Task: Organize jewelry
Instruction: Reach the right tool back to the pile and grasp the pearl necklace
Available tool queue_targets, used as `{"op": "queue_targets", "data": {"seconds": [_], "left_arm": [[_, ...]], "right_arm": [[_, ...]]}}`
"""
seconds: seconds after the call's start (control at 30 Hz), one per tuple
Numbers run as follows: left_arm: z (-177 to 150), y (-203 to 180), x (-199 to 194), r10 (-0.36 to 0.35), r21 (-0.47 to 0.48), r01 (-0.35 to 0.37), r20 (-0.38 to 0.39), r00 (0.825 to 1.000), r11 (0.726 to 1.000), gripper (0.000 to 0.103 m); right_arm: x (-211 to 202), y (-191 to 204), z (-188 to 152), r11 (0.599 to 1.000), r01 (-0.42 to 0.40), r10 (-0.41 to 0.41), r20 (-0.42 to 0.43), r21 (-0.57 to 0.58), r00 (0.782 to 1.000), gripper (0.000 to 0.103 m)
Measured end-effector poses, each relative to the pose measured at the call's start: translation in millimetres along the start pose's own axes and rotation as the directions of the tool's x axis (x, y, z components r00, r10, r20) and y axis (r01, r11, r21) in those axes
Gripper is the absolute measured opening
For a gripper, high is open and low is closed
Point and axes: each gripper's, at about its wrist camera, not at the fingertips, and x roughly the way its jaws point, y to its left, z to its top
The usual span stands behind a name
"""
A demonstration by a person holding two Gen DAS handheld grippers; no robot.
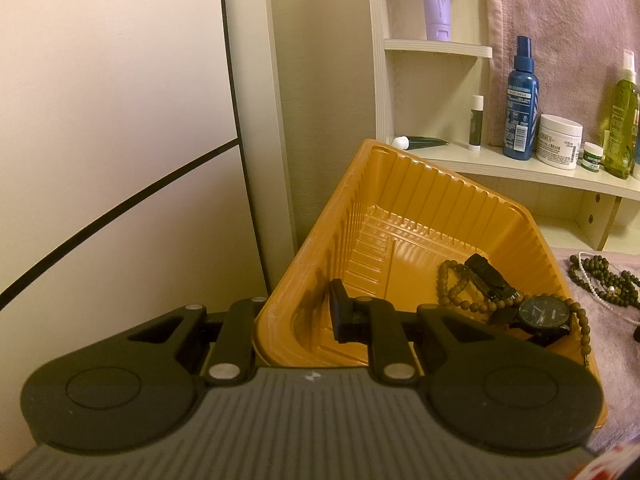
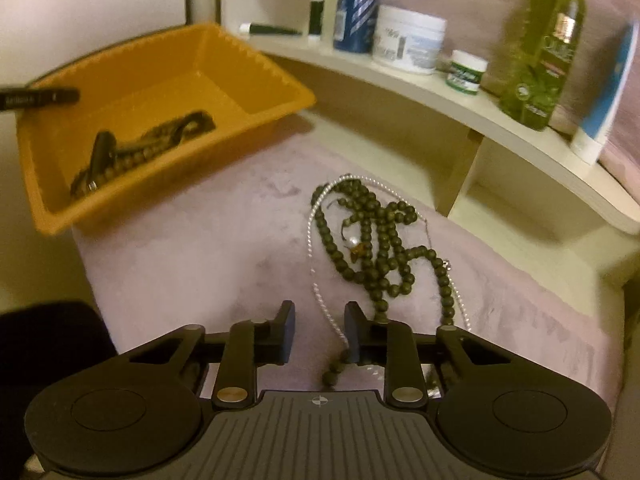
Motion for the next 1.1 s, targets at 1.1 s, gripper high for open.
{"op": "queue_targets", "data": {"seconds": [1.1], "left_arm": [[-1.3, 0.5, 0.0, 0.0, -0.002, 0.0, -0.001, 1.0, 1.0, 0.017]], "right_arm": [[-96.1, -57.5, 35.9, 0.957, -0.016, -0.07, 0.285, 0.291, 0.956, 0.002]]}}
